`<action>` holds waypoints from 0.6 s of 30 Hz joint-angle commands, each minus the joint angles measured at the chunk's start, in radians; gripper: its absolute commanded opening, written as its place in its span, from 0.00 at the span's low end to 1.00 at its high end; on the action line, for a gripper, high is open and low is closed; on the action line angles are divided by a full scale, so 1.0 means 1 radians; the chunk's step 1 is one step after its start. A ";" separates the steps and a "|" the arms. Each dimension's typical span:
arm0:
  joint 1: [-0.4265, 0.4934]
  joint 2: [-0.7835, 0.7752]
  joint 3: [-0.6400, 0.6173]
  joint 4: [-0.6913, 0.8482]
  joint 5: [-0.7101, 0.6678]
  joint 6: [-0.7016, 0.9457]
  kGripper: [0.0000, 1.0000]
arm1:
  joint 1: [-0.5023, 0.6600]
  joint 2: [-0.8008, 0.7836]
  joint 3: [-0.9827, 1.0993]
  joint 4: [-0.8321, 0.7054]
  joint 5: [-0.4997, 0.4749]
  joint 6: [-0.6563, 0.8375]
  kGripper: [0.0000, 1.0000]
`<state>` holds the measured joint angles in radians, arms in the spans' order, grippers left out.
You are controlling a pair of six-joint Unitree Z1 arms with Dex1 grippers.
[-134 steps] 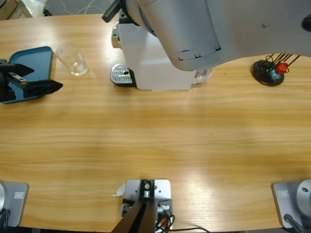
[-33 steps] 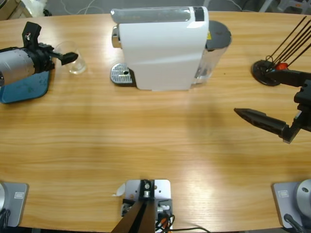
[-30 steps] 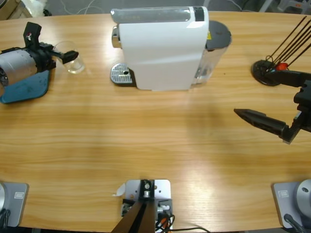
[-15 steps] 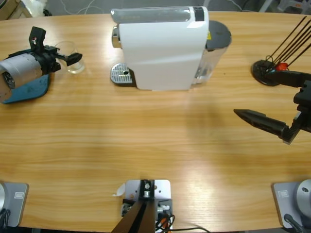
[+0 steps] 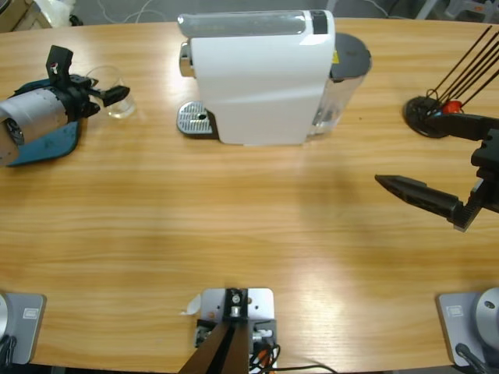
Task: Pour coffee
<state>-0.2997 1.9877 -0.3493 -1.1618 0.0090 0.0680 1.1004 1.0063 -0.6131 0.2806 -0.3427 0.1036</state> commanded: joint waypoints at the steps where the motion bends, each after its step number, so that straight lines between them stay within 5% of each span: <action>1: 0.018 0.040 0.026 -0.019 -0.059 0.009 0.26 | -0.013 -0.003 0.036 -0.011 0.013 0.010 0.99; 14: -0.136 -0.106 0.053 0.010 -0.171 0.035 0.26 | -0.013 -0.010 0.039 -0.012 0.014 0.010 0.99; 18: -0.159 -0.167 0.017 0.122 -0.179 0.039 0.26 | -0.013 -0.021 0.042 -0.012 0.014 0.010 0.99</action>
<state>-0.4207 1.9082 -0.3132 -1.1634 -0.1337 0.0878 1.1004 1.0063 -0.6126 0.2806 -0.3411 0.1036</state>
